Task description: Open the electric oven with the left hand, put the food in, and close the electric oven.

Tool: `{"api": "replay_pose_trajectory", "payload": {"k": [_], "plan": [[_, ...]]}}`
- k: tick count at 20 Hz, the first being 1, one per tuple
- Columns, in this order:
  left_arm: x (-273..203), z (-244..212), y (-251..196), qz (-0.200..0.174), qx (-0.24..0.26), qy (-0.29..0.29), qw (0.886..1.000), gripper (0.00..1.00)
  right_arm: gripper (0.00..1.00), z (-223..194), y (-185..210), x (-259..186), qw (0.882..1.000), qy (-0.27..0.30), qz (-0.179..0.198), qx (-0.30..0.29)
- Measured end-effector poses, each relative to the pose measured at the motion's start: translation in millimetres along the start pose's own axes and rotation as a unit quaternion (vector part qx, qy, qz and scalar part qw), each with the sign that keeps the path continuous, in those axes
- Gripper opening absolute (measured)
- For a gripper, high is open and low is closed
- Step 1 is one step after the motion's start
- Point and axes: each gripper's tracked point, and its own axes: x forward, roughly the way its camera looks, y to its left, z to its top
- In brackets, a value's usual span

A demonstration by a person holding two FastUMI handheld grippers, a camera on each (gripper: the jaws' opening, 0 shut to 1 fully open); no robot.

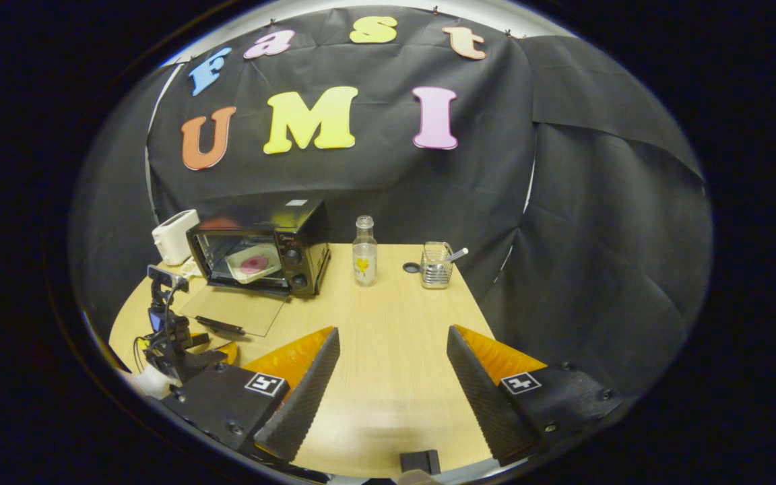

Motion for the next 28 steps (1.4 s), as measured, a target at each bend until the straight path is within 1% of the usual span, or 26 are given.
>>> {"api": "replay_pose_trajectory", "payload": {"k": [2,3,4,7,8,10,11,16,21,23,26,28], "plan": [[5,6,2,0.001,0.003,-0.004,1.000,0.98,0.96,-2,0,2,1.000,0.004,-0.004,0.000],[6,4,2,0.000,-0.002,0.003,1.000,0.97,1.00,-3,0,3,1.000,0.008,-0.005,0.002],[7,5,2,-0.002,-0.005,0.004,1.000,0.97,0.96,-3,1,4,1.000,0.011,-0.005,0.007],[6,6,2,-0.005,-0.003,0.005,1.000,0.98,0.97,0,7,6,1.000,0.008,-0.005,0.003],[6,6,3,-0.006,-0.003,0.007,1.000,0.98,1.00,2,8,6,1.000,0.006,-0.005,0.000],[4,9,3,-0.008,-0.009,0.008,1.000,0.98,1.00,6,12,6,1.000,0.001,-0.004,-0.001],[3,11,2,-0.010,-0.008,0.007,1.000,0.98,0.97,8,12,6,1.000,0.000,-0.003,0.002],[-9,29,3,-0.016,-0.010,-0.002,1.000,0.98,0.97,6,13,8,1.000,0.006,-0.004,0.016],[-21,63,6,-0.024,-0.012,-0.021,0.999,0.99,0.97,8,14,9,0.999,-0.001,-0.002,0.038],[-23,88,8,-0.026,-0.009,-0.036,0.999,0.99,0.97,6,15,8,0.999,-0.001,-0.001,0.050],[-22,137,11,-0.023,0.000,-0.074,0.997,0.99,0.96,6,12,7,0.998,-0.005,-0.005,0.058],[-27,159,8,-0.025,-0.004,-0.092,0.995,0.99,0.96,5,8,4,0.998,-0.007,-0.008,0.063]]}}
